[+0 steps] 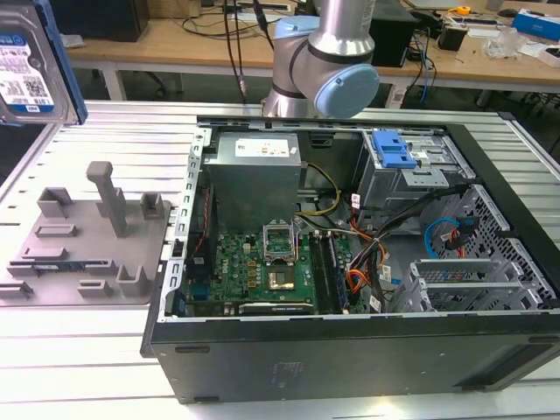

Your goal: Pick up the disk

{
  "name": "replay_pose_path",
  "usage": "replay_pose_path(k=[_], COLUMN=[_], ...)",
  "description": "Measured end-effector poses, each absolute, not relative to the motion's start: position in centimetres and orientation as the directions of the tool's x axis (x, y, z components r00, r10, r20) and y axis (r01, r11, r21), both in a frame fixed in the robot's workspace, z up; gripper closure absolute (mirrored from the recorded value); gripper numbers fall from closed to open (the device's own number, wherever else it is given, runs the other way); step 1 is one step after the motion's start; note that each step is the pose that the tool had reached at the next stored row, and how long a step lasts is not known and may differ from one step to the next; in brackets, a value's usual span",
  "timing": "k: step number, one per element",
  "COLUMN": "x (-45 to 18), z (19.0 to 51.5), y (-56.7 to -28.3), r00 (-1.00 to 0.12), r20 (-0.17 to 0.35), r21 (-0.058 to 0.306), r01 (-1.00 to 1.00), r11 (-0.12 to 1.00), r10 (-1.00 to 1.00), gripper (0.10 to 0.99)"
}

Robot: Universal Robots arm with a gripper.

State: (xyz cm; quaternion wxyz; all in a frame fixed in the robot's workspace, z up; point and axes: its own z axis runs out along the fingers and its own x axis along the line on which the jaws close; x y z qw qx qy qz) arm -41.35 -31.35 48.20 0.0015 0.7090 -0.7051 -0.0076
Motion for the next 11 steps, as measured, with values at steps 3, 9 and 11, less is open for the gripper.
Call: replay_pose_path(k=[3, 9, 11], x=[-41.35, -41.36, -41.35], z=[48.20, 48.20, 48.20], y=[-31.35, -31.35, -31.35], r00=[0.005, 0.005, 0.005], r20=[-0.009, -0.009, -0.009], r21=[0.013, 0.013, 0.013], r01=[-1.000, -1.000, -1.000], r11=[-0.006, -0.006, -0.006], r10=[-1.000, -1.000, -1.000], gripper=[0.718, 0.718, 0.718])
